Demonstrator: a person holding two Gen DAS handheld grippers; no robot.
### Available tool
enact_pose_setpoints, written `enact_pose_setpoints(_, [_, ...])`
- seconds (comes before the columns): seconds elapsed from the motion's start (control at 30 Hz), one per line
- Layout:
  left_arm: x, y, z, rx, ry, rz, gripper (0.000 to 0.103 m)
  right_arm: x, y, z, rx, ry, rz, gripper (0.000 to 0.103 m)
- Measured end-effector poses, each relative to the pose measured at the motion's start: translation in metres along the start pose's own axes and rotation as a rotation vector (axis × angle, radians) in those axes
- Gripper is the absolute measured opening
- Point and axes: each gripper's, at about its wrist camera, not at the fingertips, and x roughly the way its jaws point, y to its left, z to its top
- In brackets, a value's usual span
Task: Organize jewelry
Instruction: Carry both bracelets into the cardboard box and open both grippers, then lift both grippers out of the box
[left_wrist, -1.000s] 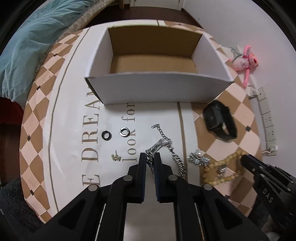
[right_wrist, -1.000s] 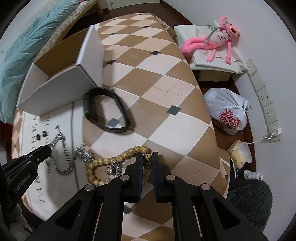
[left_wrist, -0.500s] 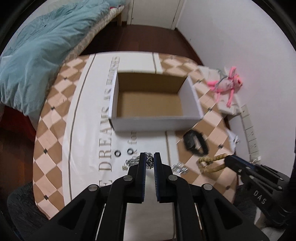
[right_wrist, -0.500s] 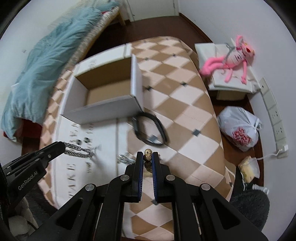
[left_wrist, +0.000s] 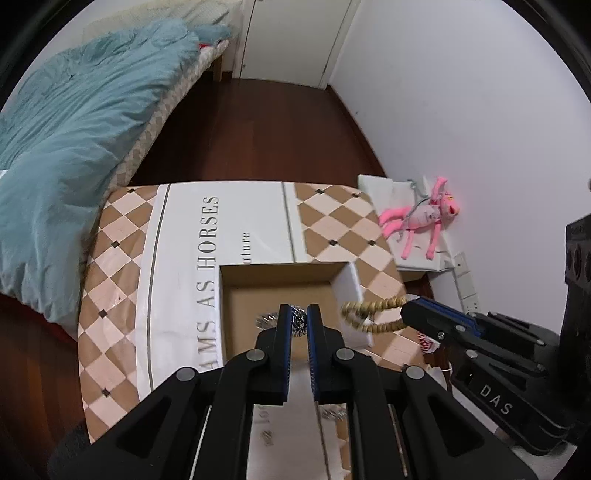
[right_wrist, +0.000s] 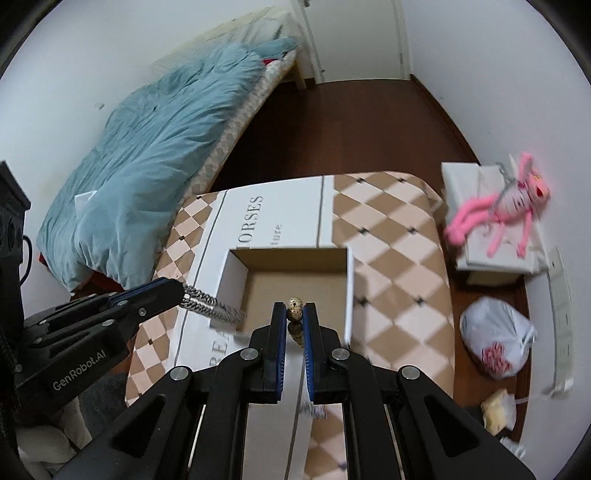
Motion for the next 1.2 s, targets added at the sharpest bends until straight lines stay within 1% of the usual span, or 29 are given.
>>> enact_pose_setpoints(0.17, [0.041,0.02,0.016,-0.028,0.076,0.0,0.005,0.046,0.0,0.03,-0.007,0.073,-0.01,0.009])
enact_pose_setpoints(0.27, [0.059,0.03,0.025,-0.051,0.113,-0.015,0.005,0.074,-0.005,0.041,0.006,0.125,-0.007,0.009])
enact_pose_setpoints(0.33, [0.069,0.034,0.03,-0.064,0.145,-0.011,0.006,0.088,-0.008,0.045,0.017,0.156,0.005,0.009])
enact_pose_setpoints(0.43, [0.081,0.041,0.036,-0.108,0.192,0.021,0.007,0.114,-0.011,0.05,0.03,0.226,0.035,0.009])
enact_pose_setpoints(0.5, [0.084,0.046,0.036,-0.128,0.202,0.008,0.007,0.127,-0.013,0.05,0.033,0.265,0.03,0.01])
enact_pose_setpoints(0.53, [0.084,0.046,0.036,-0.123,0.198,0.019,0.007,0.131,-0.014,0.048,0.041,0.279,0.028,0.01])
enact_pose_setpoints(0.57, [0.084,0.045,0.036,-0.108,0.189,0.048,0.01,0.134,-0.016,0.047,0.045,0.288,0.023,0.01])
enact_pose_setpoints(0.6, [0.082,0.043,0.035,-0.09,0.179,0.08,0.017,0.135,-0.016,0.046,0.039,0.29,0.012,0.011])
enact_pose_setpoints(0.63, [0.081,0.043,0.034,-0.083,0.173,0.094,0.025,0.134,-0.017,0.045,0.033,0.286,-0.001,0.015])
enact_pose_setpoints(0.67, [0.08,0.043,0.034,-0.076,0.164,0.106,0.044,0.133,-0.017,0.044,0.028,0.28,-0.013,0.023])
enact_pose_setpoints(0.7, [0.078,0.043,0.033,-0.071,0.152,0.122,0.06,0.132,-0.018,0.044,0.023,0.276,-0.025,0.026])
enact_pose_setpoints(0.73, [0.077,0.043,0.032,-0.065,0.139,0.135,0.063,0.129,-0.018,0.044,0.019,0.266,-0.039,0.033])
enact_pose_setpoints(0.77, [0.074,0.042,0.03,-0.051,0.117,0.155,0.064,0.126,-0.019,0.043,0.015,0.257,-0.056,0.039])
enact_pose_setpoints(0.8, [0.072,0.041,0.028,-0.037,0.103,0.182,0.066,0.124,-0.019,0.043,0.009,0.249,-0.08,0.042])
enact_pose_setpoints(0.83, [0.072,0.04,0.026,-0.02,0.091,0.213,0.071,0.121,-0.018,0.042,-0.004,0.235,-0.112,0.051])
enact_pose_setpoints(0.87, [0.072,0.039,0.023,-0.005,0.081,0.24,0.084,0.118,-0.018,0.04,-0.016,0.221,-0.144,0.061])
enact_pose_setpoints(0.9, [0.072,0.039,0.022,0.004,0.074,0.26,0.094,0.115,-0.018,0.036,-0.032,0.209,-0.186,0.067])
enact_pose_setpoints(0.93, [0.072,0.039,0.018,0.013,0.066,0.279,0.096,0.114,-0.018,0.034,-0.041,0.202,-0.213,0.079])
enact_pose_setpoints(0.97, [0.073,0.038,0.013,0.022,0.058,0.295,0.096,0.113,-0.019,0.03,-0.049,0.195,-0.239,0.087])
enact_pose_setpoints(1.0, [0.073,0.038,0.008,0.028,0.051,0.31,0.096,0.113,-0.019,0.025,-0.058,0.193,-0.269,0.089])
enact_pose_setpoints(1.1, [0.076,0.037,-0.004,0.041,0.038,0.327,0.097,0.117,-0.024,0.01,-0.057,0.201,-0.309,0.09])
enact_pose_setpoints(1.17, [0.079,0.037,-0.011,0.042,0.042,0.333,0.098,0.119,-0.026,0.001,-0.057,0.202,-0.329,0.099])
enact_pose_setpoints(1.2, [0.08,0.036,-0.014,0.042,0.043,0.336,0.098,0.12,-0.026,-0.003,-0.058,0.197,-0.341,0.099])
